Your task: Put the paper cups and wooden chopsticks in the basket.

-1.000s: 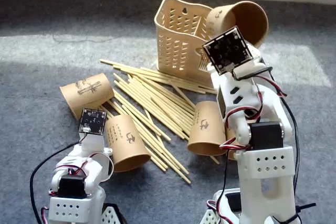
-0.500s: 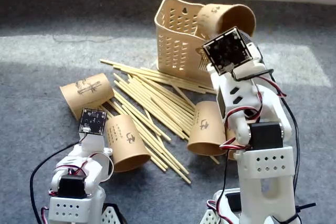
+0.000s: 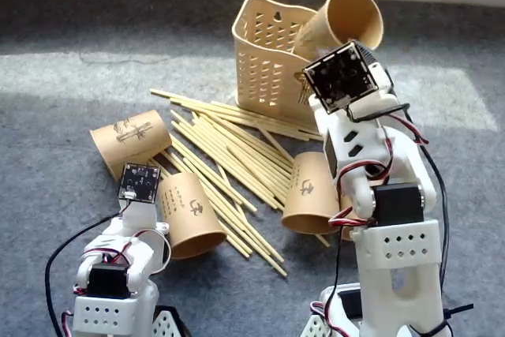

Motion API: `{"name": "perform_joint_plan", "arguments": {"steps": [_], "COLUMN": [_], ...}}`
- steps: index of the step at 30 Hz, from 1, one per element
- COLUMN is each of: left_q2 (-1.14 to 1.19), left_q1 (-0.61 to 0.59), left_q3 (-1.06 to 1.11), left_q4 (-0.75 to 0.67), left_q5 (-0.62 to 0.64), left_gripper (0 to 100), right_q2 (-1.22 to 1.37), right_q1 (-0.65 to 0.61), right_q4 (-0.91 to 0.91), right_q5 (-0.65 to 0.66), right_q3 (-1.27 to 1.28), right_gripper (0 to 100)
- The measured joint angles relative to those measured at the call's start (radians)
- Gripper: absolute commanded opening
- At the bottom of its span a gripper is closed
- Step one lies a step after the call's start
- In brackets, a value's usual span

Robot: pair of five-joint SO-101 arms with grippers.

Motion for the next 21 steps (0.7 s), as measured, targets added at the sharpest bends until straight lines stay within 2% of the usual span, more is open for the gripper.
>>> {"name": "perform_joint_plan", "arguments": {"steps": [8,14,19,21], "left_q2": [0.0,0.0,0.0,0.0], "left_q1": [0.0,0.0,0.0,0.0], "left_q3": [0.0,0.0,0.0,0.0], "left_q4": [0.0,0.0,0.0,0.0], "left_q5": [0.0,0.0,0.0,0.0], "left_gripper": [1,1,1,1], "right_q2": [0.0,0.0,0.002,0.002], "right_q1": [-0.031,-0.034,-0.034,-0.029], "right_q4": [-0.239,-0.293,-0.327,-0.331], "right_q5": [0.0,0.0,-0.029,-0.069], "right_q3": [0.143,0.169,0.158,0.146], "right_gripper": [12.3,12.1,2.4,2.0]}}
